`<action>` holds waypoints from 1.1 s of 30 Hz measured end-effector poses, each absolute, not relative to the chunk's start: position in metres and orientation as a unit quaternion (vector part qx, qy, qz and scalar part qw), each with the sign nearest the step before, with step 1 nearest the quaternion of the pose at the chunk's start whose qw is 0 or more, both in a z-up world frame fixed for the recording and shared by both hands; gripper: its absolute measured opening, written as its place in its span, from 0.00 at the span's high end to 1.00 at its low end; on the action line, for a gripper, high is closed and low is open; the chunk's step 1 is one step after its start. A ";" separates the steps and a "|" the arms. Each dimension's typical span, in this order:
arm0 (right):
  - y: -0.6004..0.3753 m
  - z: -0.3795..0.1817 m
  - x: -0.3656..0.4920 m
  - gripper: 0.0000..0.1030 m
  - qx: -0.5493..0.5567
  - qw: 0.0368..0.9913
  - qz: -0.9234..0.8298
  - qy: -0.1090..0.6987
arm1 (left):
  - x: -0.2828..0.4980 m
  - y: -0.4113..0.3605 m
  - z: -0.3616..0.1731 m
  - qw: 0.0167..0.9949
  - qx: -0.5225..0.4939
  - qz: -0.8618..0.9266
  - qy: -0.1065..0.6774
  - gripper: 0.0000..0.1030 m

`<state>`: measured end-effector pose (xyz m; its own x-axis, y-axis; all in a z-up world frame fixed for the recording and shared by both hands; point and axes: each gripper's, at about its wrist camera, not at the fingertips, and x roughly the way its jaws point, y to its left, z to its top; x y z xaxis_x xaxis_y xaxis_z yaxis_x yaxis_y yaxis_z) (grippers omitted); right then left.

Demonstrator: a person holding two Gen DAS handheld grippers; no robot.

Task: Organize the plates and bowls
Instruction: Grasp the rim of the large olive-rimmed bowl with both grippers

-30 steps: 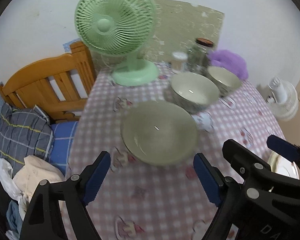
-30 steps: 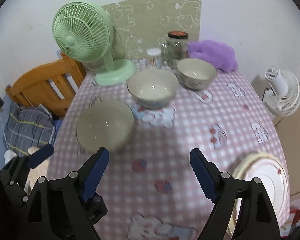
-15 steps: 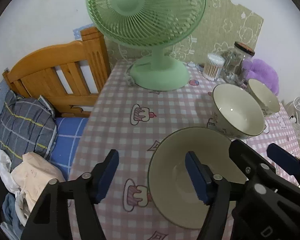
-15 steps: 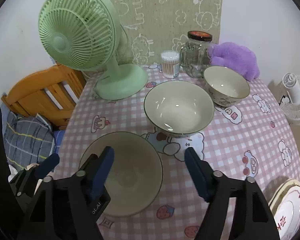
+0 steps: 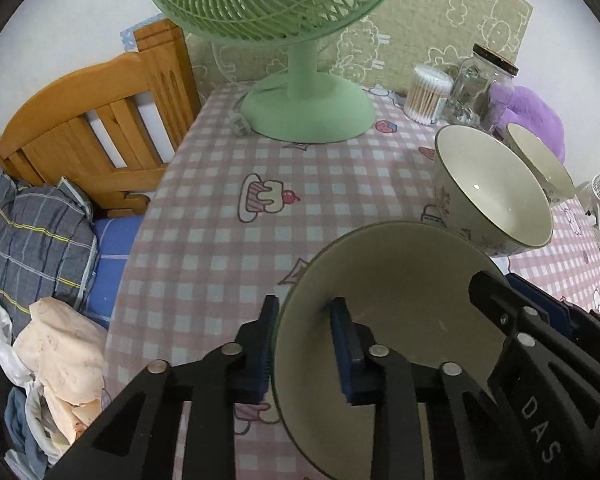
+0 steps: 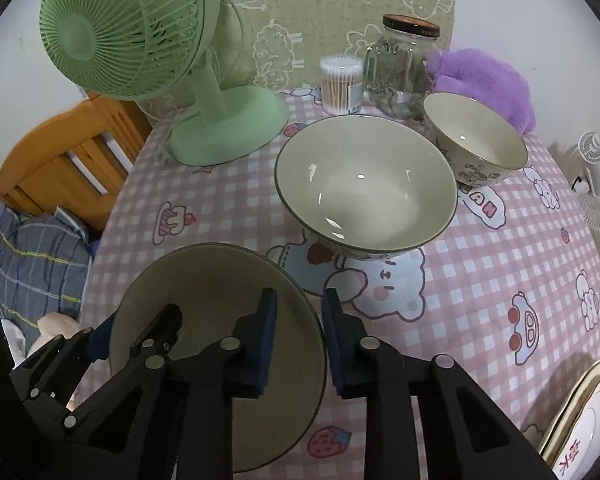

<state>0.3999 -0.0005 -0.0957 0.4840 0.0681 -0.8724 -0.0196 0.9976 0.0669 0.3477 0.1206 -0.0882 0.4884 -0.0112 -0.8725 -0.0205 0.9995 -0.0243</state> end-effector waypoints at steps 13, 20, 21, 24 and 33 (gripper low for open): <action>-0.004 -0.080 0.383 0.88 0.001 0.865 0.013 0.501 | 0.327 0.113 -0.069 0.867 -0.020 -0.037 0.496 0.86; -0.008 -0.072 0.364 0.97 0.014 0.864 0.020 0.504 | 0.317 0.110 -0.066 0.869 0.003 -0.023 0.494 0.84; -0.007 -0.072 0.362 0.97 0.016 0.865 0.020 0.502 | 0.316 0.111 -0.067 0.869 0.005 -0.019 0.494 0.79; 0.000 -0.070 0.355 0.95 0.000 0.869 0.016 0.494 | 0.315 0.117 -0.072 0.867 0.006 -0.012 0.499 0.71; -0.006 -0.080 0.358 0.34 0.016 0.867 0.008 0.499 | 0.317 0.117 -0.080 0.864 0.006 -0.020 0.503 0.66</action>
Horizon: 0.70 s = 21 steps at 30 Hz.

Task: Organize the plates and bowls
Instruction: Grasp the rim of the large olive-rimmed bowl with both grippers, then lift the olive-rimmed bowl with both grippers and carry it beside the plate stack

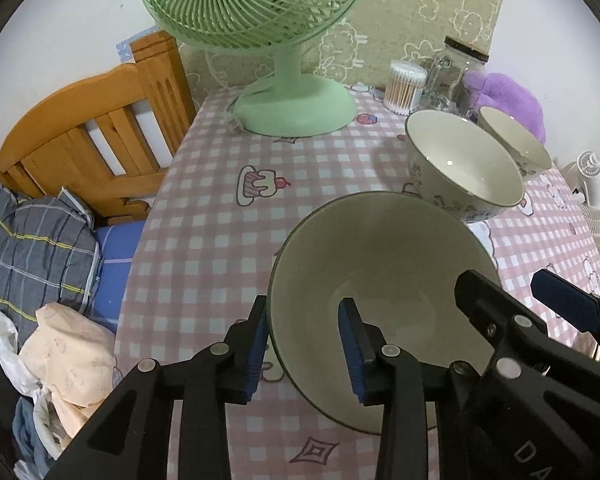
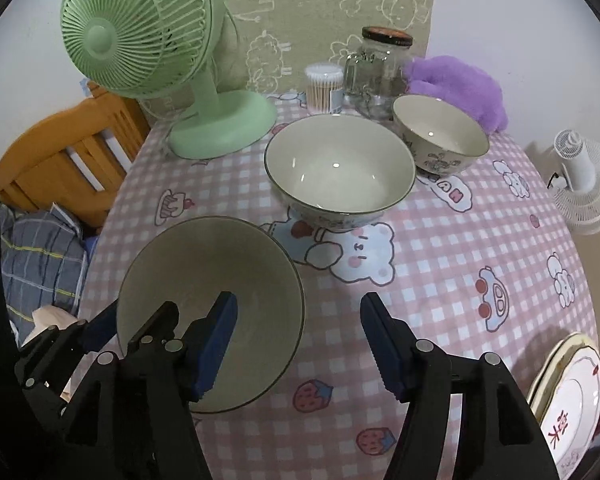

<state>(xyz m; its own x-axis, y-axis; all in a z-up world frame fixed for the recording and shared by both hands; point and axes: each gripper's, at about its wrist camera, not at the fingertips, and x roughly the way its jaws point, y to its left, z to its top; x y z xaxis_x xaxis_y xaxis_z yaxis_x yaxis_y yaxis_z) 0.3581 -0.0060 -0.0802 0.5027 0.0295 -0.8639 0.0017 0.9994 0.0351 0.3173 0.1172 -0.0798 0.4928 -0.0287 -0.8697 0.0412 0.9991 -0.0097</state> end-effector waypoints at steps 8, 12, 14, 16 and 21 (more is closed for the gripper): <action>-0.007 -0.105 0.375 0.78 0.031 0.852 0.017 0.523 | 0.329 0.116 -0.094 0.857 0.001 -0.020 0.515 0.75; -0.004 -0.110 0.380 0.84 0.026 0.853 0.024 0.521 | 0.332 0.117 -0.095 0.857 0.003 -0.011 0.516 0.82; -0.003 -0.110 0.381 0.84 0.022 0.853 0.025 0.521 | 0.332 0.116 -0.094 0.856 0.006 -0.009 0.516 0.82; -0.003 -0.109 0.382 0.84 0.021 0.851 0.025 0.524 | 0.329 0.115 -0.093 0.856 0.010 -0.008 0.517 0.82; -0.009 -0.101 0.372 0.84 0.023 0.851 0.026 0.524 | 0.319 0.110 -0.085 0.855 0.005 -0.012 0.519 0.82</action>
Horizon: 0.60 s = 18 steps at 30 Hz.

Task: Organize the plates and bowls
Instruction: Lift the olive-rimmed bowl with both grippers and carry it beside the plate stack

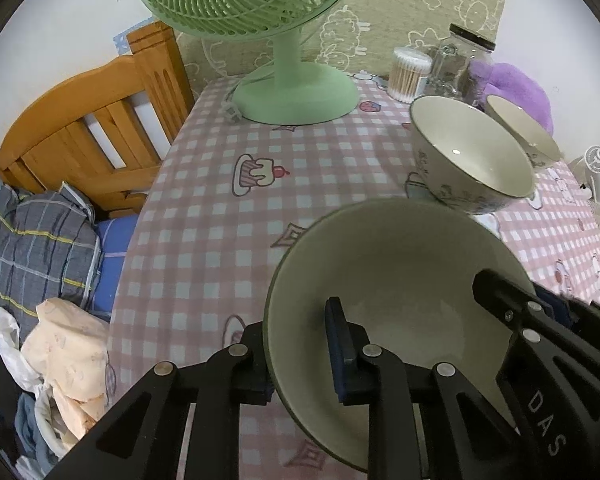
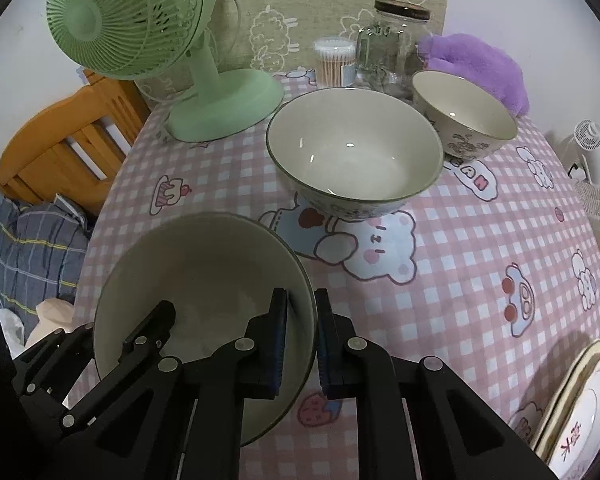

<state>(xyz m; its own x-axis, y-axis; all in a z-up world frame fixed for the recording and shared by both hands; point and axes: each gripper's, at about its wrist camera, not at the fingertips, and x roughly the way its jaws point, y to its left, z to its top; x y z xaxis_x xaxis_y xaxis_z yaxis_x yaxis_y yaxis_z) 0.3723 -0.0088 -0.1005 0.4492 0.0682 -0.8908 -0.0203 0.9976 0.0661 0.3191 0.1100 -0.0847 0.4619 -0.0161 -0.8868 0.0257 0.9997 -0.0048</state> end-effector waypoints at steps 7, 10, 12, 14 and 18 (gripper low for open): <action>-0.030 -0.082 0.336 0.84 0.034 0.854 0.000 0.519 | 0.289 0.086 -0.068 0.861 0.025 -0.045 0.507 0.82; -0.044 -0.074 0.315 0.84 0.044 0.857 -0.014 0.514 | 0.273 0.075 -0.061 0.864 0.031 -0.057 0.500 0.82; -0.051 -0.068 0.302 0.84 0.045 0.859 -0.022 0.509 | 0.264 0.066 -0.057 0.862 0.030 -0.066 0.501 0.81; -0.059 -0.064 0.290 0.84 0.049 0.861 -0.028 0.506 | 0.254 0.058 -0.054 0.861 0.030 -0.073 0.502 0.81; -0.079 -0.058 0.266 0.84 0.061 0.860 -0.042 0.506 | 0.234 0.038 -0.048 0.860 0.043 -0.088 0.501 0.81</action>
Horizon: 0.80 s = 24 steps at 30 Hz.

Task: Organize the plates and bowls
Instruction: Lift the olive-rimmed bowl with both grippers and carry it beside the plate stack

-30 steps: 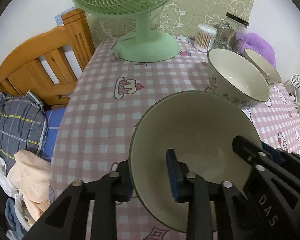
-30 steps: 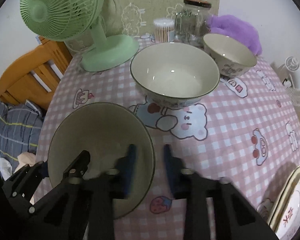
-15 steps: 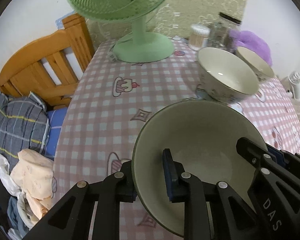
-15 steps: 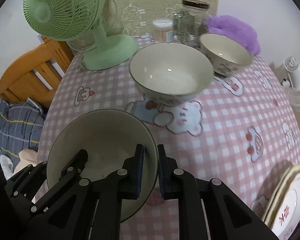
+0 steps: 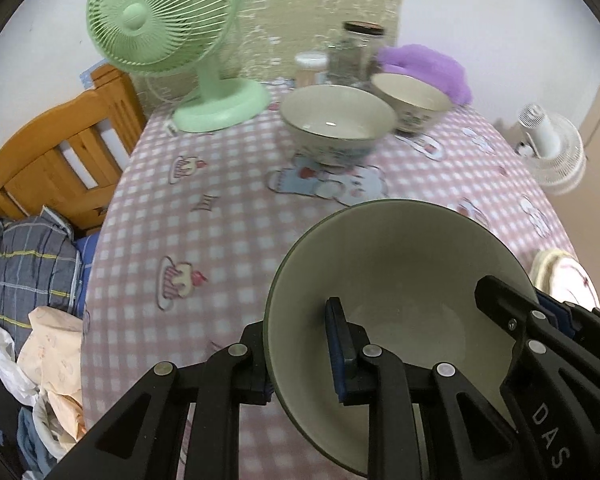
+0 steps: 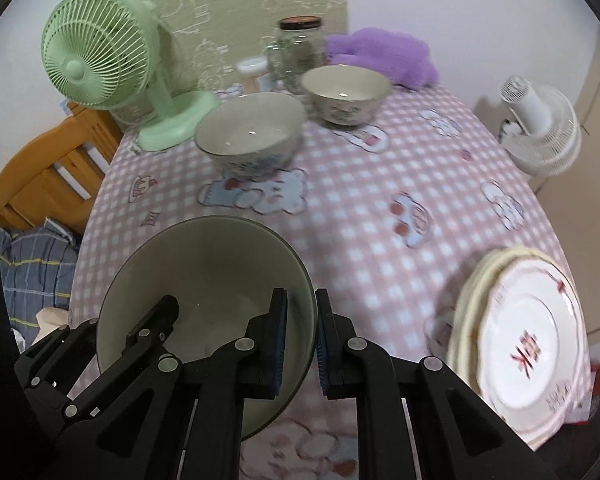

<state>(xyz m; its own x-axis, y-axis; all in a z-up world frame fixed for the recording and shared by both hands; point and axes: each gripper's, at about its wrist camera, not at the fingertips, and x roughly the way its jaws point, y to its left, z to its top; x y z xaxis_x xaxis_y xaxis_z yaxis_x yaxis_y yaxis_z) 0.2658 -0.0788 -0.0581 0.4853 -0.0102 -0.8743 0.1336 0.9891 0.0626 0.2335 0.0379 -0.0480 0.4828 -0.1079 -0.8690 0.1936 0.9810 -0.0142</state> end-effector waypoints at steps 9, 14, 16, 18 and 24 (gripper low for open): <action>-0.125 -0.051 0.226 0.84 0.057 0.858 -0.047 0.509 | 0.189 -0.009 -0.050 0.850 0.055 -0.103 0.513 0.81; -0.149 -0.060 0.212 0.84 0.054 0.850 -0.033 0.522 | 0.168 -0.027 -0.062 0.837 0.059 -0.096 0.535 0.81; -0.155 -0.065 0.208 0.84 0.052 0.846 -0.024 0.530 | 0.161 -0.031 -0.067 0.833 0.057 -0.087 0.543 0.81; -0.157 -0.071 0.205 0.84 0.045 0.841 -0.012 0.539 | 0.156 -0.033 -0.071 0.832 0.052 -0.076 0.547 0.81; -0.161 -0.092 0.199 0.84 0.038 0.823 0.022 0.567 | 0.148 -0.035 -0.084 0.829 0.040 -0.034 0.557 0.81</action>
